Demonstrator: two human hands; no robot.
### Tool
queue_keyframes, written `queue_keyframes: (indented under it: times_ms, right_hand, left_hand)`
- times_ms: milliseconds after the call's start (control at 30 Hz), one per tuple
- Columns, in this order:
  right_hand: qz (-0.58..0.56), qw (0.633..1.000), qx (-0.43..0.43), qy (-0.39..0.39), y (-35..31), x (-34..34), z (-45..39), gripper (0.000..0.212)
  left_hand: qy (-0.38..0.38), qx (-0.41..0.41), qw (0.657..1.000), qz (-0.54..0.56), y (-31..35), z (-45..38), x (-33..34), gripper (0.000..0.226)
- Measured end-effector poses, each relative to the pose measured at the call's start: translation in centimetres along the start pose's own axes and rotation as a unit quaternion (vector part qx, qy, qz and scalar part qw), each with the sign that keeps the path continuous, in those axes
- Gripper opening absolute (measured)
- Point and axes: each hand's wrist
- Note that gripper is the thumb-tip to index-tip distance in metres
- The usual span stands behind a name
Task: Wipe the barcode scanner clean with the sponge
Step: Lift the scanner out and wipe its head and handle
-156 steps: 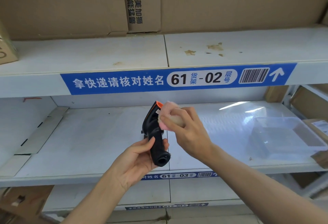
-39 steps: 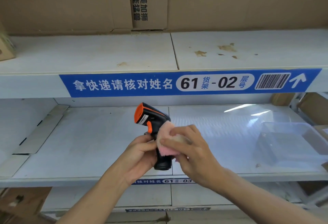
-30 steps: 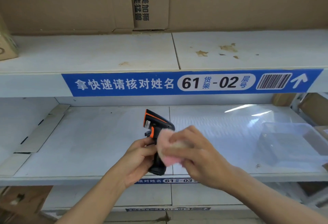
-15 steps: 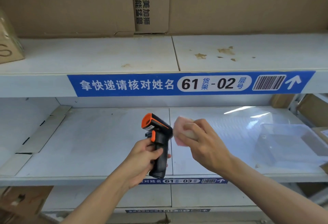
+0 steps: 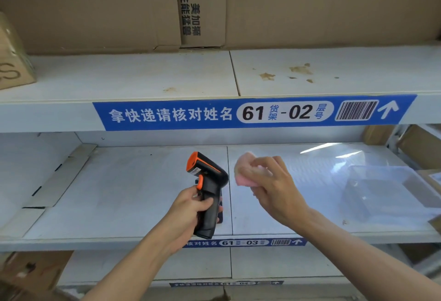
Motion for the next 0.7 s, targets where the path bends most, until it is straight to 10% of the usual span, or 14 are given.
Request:
queue_keyframes:
  times_ms: [700]
  right_hand:
    - [-0.153, 0.988, -0.03, 0.011, -2.9, -0.9, -1.6, 0.037]
  left_hand:
    - [0.07, 0.129, 0.966, -0.213, -2.0, 0.3, -0.6, 0.046]
Point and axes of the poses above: each hand's wrist, its own z-axis away from the middle knuckle, its own x-axis out of the palm, y = z × x, and after that the axes turned 15 degrees about z, right-handed
